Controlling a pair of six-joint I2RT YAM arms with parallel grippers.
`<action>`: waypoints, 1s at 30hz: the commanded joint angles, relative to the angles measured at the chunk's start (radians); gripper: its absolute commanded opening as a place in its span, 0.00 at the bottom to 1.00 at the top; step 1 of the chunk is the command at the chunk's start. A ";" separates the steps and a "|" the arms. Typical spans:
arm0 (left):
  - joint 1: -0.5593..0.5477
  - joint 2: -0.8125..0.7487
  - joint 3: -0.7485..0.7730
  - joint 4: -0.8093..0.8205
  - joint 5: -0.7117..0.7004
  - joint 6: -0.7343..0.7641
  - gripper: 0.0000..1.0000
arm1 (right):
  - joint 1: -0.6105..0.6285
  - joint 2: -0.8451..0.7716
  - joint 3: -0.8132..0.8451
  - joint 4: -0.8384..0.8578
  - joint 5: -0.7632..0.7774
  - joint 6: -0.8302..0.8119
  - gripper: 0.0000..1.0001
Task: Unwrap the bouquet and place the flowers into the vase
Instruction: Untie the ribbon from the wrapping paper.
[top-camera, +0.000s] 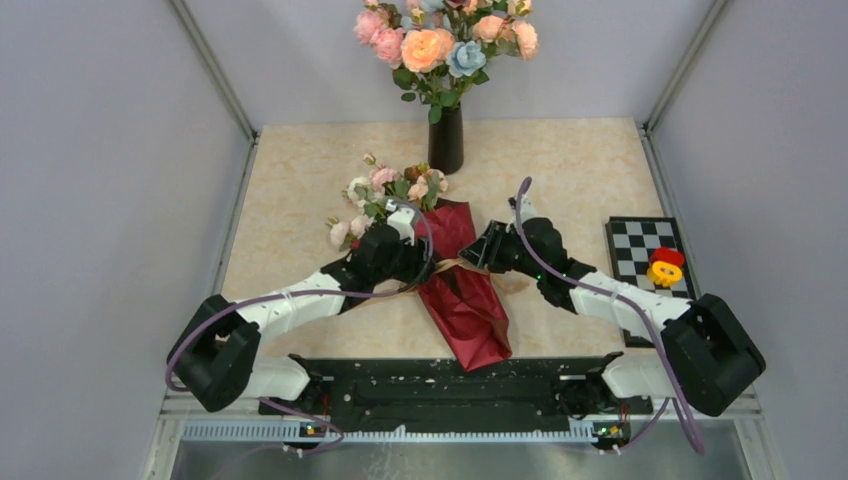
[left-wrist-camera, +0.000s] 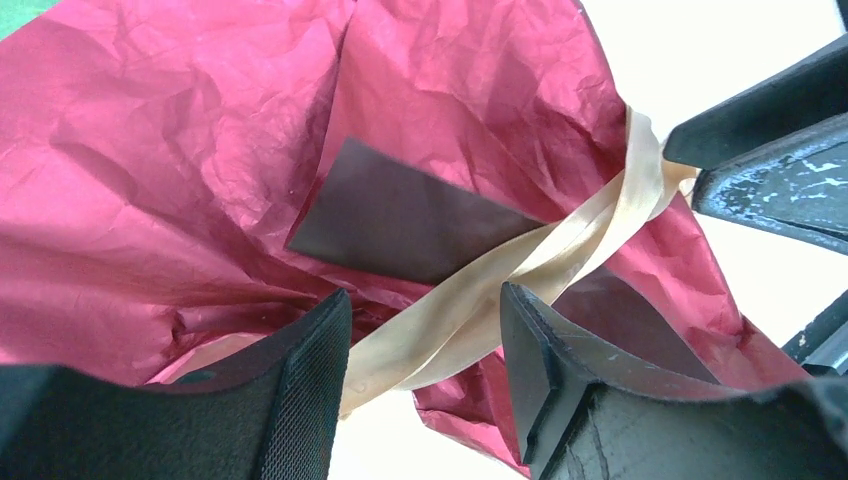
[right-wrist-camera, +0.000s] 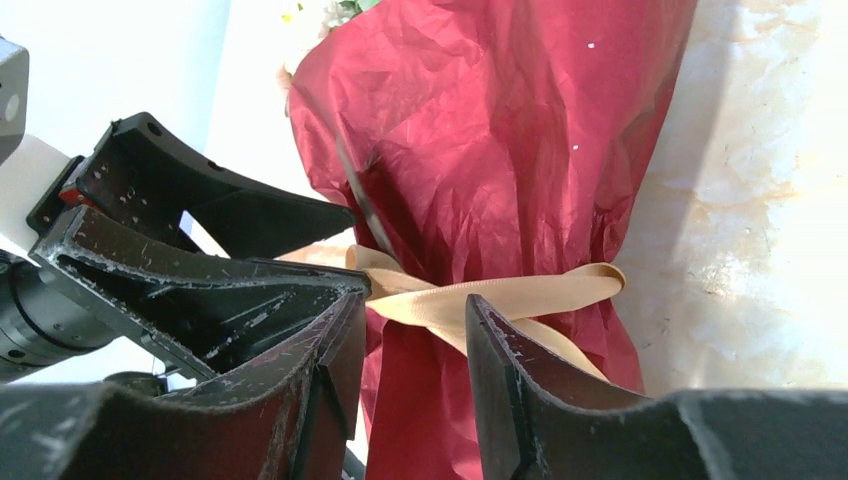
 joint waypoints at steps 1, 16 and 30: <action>-0.007 -0.023 -0.010 0.083 0.032 -0.011 0.61 | 0.008 0.018 -0.007 0.087 0.004 0.064 0.43; -0.011 0.002 -0.011 0.099 0.029 -0.012 0.59 | 0.018 -0.052 -0.092 0.084 0.088 0.136 0.46; -0.016 0.039 -0.005 0.126 0.051 -0.018 0.51 | 0.020 0.015 -0.069 0.139 0.065 0.145 0.49</action>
